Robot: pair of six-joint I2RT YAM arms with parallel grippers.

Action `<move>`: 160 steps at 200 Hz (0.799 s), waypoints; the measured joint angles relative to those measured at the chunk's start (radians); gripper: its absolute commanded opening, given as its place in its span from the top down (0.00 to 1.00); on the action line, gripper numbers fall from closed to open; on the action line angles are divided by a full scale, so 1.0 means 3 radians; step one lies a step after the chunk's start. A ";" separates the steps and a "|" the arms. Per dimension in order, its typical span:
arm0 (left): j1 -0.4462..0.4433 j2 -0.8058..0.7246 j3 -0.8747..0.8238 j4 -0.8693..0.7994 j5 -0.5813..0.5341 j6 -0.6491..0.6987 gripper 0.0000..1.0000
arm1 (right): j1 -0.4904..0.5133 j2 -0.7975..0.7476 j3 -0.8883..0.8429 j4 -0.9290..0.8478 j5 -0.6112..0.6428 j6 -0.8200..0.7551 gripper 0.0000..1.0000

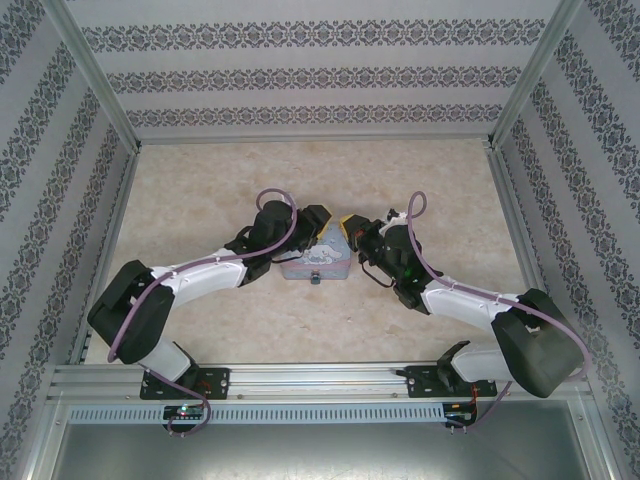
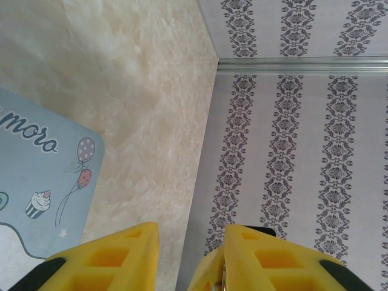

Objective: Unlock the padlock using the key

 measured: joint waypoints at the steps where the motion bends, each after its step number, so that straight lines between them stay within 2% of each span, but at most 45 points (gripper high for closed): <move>1: -0.0001 0.0004 0.0000 0.0004 0.0000 0.0000 0.68 | 0.0000 0.0000 0.0000 0.0000 0.0000 0.0000 1.00; 81: -0.0033 0.0125 0.0001 0.0081 -0.0023 -0.0039 0.81 | 0.0000 0.0065 0.0000 -0.0022 0.0011 0.0001 1.00; 115: -0.0041 0.0127 0.0001 0.0108 -0.0038 -0.0050 0.82 | 0.0000 0.0076 0.0000 -0.0022 0.0023 0.0001 1.00; 144: -0.0043 0.0131 0.0001 0.0116 -0.0047 -0.0071 0.67 | 0.0000 0.0090 0.0000 -0.0019 0.0024 0.0001 1.00; 160: -0.0061 0.0136 0.0001 0.0132 -0.0048 -0.0084 0.64 | 0.0000 0.0117 0.0000 -0.0018 0.0024 0.0001 1.00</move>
